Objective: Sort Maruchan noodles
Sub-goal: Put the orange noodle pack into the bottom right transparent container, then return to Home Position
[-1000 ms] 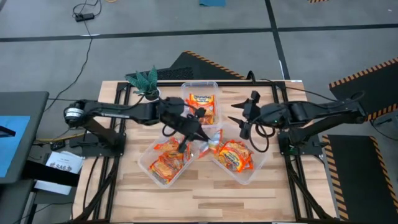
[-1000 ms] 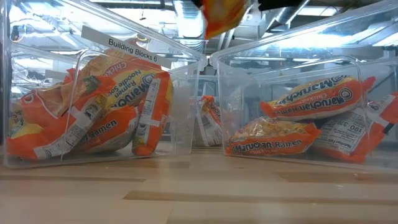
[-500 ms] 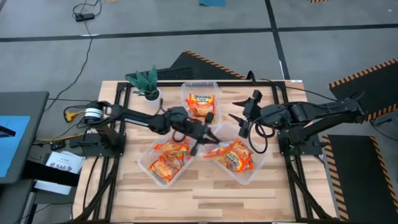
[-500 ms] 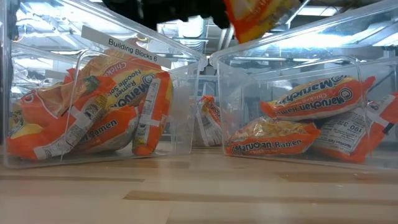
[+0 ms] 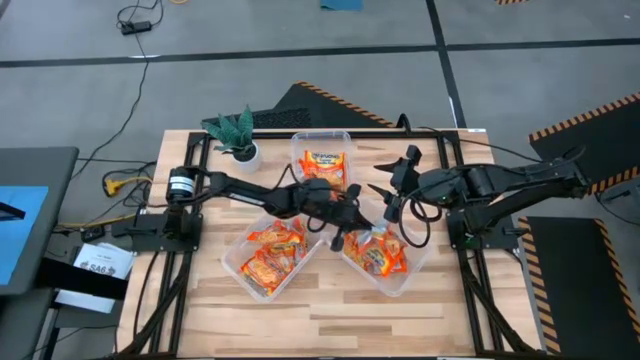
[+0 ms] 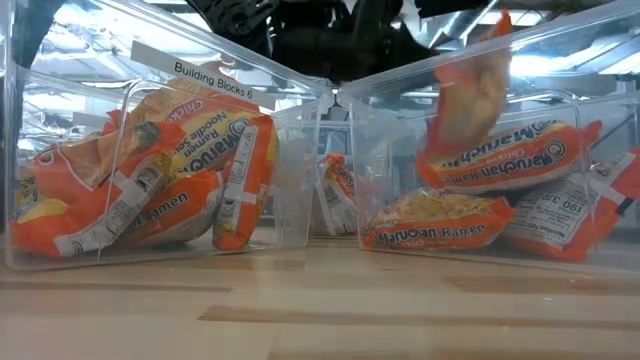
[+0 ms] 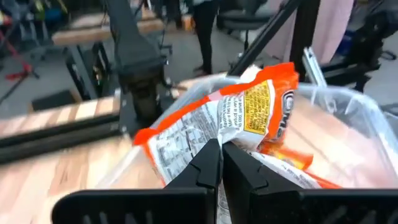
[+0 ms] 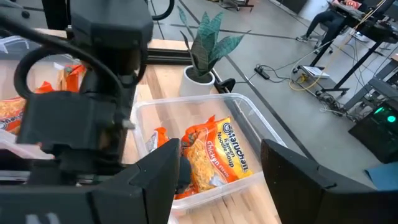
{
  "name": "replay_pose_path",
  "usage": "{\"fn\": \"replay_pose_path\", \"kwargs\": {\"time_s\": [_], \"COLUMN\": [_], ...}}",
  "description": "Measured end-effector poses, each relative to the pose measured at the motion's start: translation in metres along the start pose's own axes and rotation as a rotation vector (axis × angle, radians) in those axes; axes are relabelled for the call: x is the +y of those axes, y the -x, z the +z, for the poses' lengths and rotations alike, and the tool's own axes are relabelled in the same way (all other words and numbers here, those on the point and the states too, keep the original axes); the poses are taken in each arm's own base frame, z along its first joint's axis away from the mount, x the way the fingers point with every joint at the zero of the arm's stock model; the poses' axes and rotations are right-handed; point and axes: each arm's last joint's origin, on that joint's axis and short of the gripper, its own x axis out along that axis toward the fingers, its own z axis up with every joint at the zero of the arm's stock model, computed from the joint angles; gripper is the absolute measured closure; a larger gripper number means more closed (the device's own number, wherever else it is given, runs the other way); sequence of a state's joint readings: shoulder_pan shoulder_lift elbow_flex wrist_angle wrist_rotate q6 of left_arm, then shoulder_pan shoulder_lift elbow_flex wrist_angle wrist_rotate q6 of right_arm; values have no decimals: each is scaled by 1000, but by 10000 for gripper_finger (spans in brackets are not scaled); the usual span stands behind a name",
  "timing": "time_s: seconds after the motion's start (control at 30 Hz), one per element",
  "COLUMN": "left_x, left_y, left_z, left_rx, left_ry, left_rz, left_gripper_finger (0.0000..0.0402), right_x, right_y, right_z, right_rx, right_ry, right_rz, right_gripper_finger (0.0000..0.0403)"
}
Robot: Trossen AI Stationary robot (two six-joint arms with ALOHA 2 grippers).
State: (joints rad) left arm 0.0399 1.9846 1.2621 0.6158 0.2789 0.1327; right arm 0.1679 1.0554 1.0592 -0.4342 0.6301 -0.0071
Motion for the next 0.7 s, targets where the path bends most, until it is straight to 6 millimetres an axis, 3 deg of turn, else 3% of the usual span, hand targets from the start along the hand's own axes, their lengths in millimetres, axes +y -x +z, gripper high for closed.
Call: {"fn": "replay_pose_path", "kwargs": {"time_s": [0.2,0.4,0.7], "left_x": [0,-2,-6], "left_y": [0,6,47], "left_z": [-7,-7,41], "left_rx": [92,192,309], "left_ry": [48,53,77], "left_rz": [-5,-12,20], "left_gripper_finger": [388,330,226], "right_x": [0,0,0], "right_y": [0,0,0], "right_z": [-1,-1,-2], "right_rx": [4,5,15], "right_ry": [-5,-6,-14], "right_rz": [2,2,1], "right_gripper_finger": [159,159,159]}}
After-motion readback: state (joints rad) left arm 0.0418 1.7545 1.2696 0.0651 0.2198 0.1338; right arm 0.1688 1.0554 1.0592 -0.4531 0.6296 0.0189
